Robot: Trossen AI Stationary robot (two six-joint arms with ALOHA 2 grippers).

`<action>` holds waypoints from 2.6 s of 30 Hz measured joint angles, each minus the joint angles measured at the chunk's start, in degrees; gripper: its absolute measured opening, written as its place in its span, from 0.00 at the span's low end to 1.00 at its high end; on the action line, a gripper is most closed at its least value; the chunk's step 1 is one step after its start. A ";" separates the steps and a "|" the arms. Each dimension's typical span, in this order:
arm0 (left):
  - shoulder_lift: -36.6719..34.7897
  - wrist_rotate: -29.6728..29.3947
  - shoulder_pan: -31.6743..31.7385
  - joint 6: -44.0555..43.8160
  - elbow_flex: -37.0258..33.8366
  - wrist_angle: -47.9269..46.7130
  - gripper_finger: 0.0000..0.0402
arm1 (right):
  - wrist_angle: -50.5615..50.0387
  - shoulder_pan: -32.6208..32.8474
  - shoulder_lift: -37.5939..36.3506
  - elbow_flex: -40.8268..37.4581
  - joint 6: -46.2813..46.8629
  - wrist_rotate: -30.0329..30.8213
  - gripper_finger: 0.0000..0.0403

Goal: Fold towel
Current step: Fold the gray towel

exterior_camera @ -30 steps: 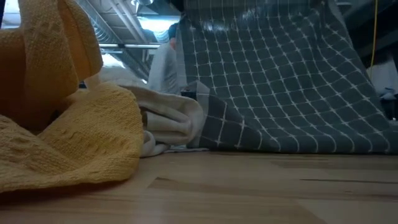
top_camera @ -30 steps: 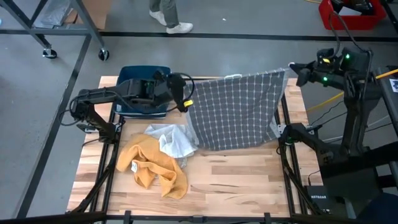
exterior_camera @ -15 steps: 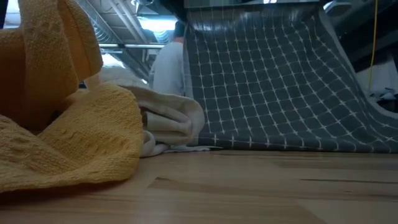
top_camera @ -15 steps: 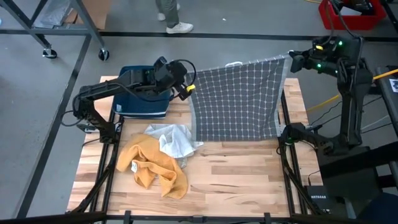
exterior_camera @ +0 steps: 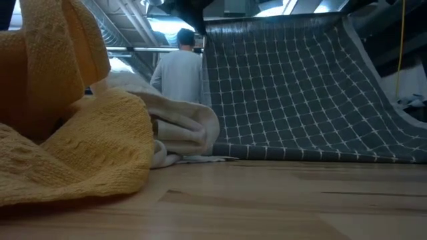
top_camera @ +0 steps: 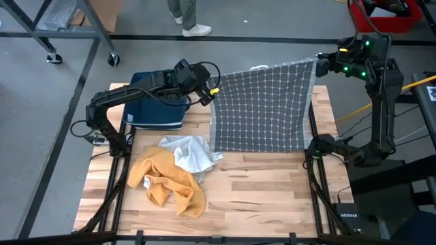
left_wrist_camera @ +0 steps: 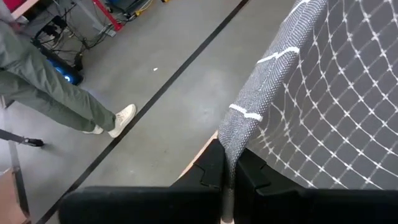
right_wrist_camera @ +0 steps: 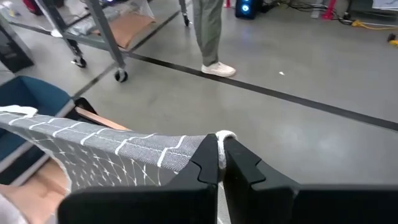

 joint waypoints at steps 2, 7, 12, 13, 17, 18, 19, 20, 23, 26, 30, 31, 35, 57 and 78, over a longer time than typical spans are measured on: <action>0.05 0.21 0.05 0.08 0.00 -0.17 0.00 | -0.34 0.00 0.09 0.00 -1.15 0.12 0.02; 0.05 0.27 0.30 1.33 0.00 -0.02 0.00 | -0.45 0.00 0.20 0.00 -2.03 1.35 0.02; 0.05 1.30 0.31 1.25 0.00 -0.38 0.00 | -1.86 0.00 0.49 0.00 -2.01 1.53 0.01; 0.05 1.58 0.29 1.24 0.00 -0.62 0.00 | -2.39 0.00 0.47 0.00 -1.96 1.56 0.01; 0.05 2.29 0.29 0.23 0.00 -1.15 0.00 | -3.03 0.00 0.15 0.00 0.31 1.59 0.01; 0.05 2.65 0.29 0.00 0.00 -1.46 0.00 | -3.05 0.00 0.05 0.00 0.33 1.70 0.01; 0.05 3.43 0.29 -0.06 0.00 -1.77 0.00 | -3.07 0.00 -0.07 0.00 0.39 1.93 0.01; 0.05 4.38 0.29 -0.07 0.00 -2.05 0.00 | -3.41 0.00 -0.11 0.00 0.50 2.08 0.01; 0.05 6.97 -0.33 -0.16 0.00 -2.09 0.00 | -6.82 0.18 -0.05 0.02 1.04 2.56 0.01; 0.05 7.19 -1.20 -0.18 0.00 -2.93 0.00 | -10.32 1.33 -0.09 0.02 1.07 4.03 0.01; 0.05 7.46 -2.38 -0.23 0.00 -5.86 0.00 | -15.11 2.75 -0.05 0.02 -0.07 5.89 0.01; 0.05 7.53 -2.66 -0.56 0.00 -6.84 0.00 | -16.01 3.24 -0.05 0.02 -0.05 5.88 0.01; 0.74 8.58 -3.89 -1.86 0.02 -8.88 0.00 | -19.21 4.84 -0.07 0.02 -0.02 5.90 0.01; 5.65 12.60 -13.16 -7.45 -0.02 -15.67 0.00 | -25.13 5.60 -15.84 -19.10 3.36 3.24 0.01; 17.63 13.15 -17.50 -9.78 -0.02 -18.17 0.00 | -25.15 5.53 -32.15 -26.25 10.38 2.26 0.01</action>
